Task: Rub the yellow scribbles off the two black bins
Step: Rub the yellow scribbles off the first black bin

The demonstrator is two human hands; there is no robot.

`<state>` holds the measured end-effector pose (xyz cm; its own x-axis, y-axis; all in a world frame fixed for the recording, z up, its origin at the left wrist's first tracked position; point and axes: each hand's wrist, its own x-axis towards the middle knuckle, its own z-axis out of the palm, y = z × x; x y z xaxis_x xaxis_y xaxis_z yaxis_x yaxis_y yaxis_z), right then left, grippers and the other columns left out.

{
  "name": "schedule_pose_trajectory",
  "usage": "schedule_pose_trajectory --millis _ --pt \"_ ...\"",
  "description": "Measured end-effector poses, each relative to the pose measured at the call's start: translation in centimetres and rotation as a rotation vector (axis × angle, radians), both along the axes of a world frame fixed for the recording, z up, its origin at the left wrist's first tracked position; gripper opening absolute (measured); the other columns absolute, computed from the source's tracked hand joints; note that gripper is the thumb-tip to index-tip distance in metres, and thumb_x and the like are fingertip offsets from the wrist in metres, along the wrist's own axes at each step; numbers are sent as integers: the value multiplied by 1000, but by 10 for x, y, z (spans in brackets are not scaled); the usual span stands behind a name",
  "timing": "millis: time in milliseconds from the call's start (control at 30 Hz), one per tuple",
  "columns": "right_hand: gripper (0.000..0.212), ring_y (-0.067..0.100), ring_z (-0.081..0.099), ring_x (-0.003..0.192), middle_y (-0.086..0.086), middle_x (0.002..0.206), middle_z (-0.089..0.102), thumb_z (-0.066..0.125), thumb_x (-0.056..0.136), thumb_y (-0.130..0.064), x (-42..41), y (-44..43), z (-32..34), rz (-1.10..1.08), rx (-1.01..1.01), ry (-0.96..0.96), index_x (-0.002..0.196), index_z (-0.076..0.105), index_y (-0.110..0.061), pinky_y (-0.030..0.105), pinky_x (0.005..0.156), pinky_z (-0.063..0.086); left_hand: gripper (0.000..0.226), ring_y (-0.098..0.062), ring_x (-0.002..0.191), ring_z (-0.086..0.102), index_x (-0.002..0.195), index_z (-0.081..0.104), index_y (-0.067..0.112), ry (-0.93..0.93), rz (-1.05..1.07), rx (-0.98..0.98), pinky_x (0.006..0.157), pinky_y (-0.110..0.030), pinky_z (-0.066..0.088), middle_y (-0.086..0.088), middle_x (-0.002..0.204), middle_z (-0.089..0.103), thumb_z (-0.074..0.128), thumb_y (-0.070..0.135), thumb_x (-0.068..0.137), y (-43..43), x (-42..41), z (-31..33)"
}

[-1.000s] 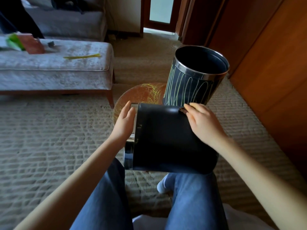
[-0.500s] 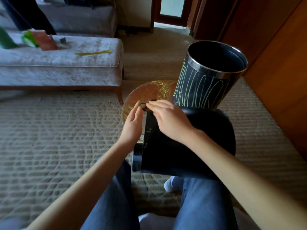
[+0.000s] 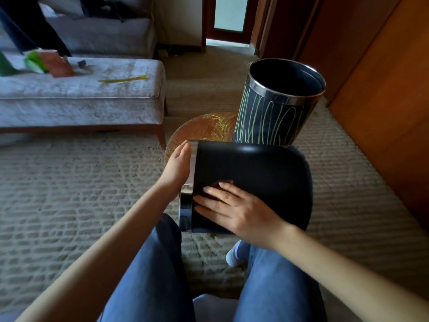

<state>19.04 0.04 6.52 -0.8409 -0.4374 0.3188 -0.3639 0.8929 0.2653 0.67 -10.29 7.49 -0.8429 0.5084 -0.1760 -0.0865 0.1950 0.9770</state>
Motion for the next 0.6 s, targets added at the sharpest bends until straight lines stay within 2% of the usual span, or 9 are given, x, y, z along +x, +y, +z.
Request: schedule_pose_trajectory --millis 100,133,200,267,333,467,500,533,600 --pt "46 25 37 143 4 154 42 37 101 -7 23 32 7 -104 -18 -17 144 50 -17 45 118 30 43 -40 135 43 139 51 6 -41 -5 -55 113 -50 33 -27 142 50 33 27 106 2 -6 -1" --pt "47 26 40 142 5 153 43 43 99 -7 32 47 10 -193 -75 17 143 51 -16 45 117 31 40 -46 116 54 128 57 4 -56 4 -70 101 -53 43 -30 119 61 32 25 105 4 -7 0" --pt "46 31 47 135 9 149 48 52 95 -9 49 79 15 -409 -208 93 140 54 -14 48 114 35 39 -30 68 51 116 60 4 -71 29 -108 73 -46 49 -8 73 53 31 26 103 11 -10 6" --pt "42 35 49 131 13 146 51 52 96 -13 65 104 18 -567 -297 129 137 57 -10 49 112 37 40 -17 64 46 115 61 9 -80 45 -129 73 -36 43 0 72 47 31 34 103 18 -14 7" --pt "40 36 47 133 14 145 51 48 97 -14 68 110 14 -616 -346 140 135 58 -6 51 111 38 39 -21 75 50 112 61 12 -88 48 -128 77 -36 47 -3 83 52 33 37 102 21 -17 5" --pt "38 33 51 131 13 138 58 46 97 -9 35 81 8 -643 -360 244 131 60 -3 46 113 36 49 -26 106 63 134 56 11 -110 43 -121 99 -44 48 -13 112 67 40 44 101 21 -26 -1" --pt "39 33 51 130 12 138 59 48 95 -6 24 70 9 -628 -361 264 131 61 -3 45 113 36 48 -26 104 65 133 57 10 -115 42 -114 96 -42 50 -14 111 68 41 44 102 22 -27 -2" --pt "40 32 51 130 11 138 59 51 93 -3 13 57 9 -600 -362 271 132 61 -3 44 113 36 45 -21 89 68 128 59 9 -119 37 -100 83 -35 54 -13 97 69 41 42 102 22 -27 -2" --pt "45 32 48 133 9 141 56 54 90 0 -4 28 6 -515 -360 238 135 58 -5 45 113 36 36 -10 48 47 112 63 10 -143 26 -88 47 -21 38 -3 64 50 42 38 103 24 -25 1"
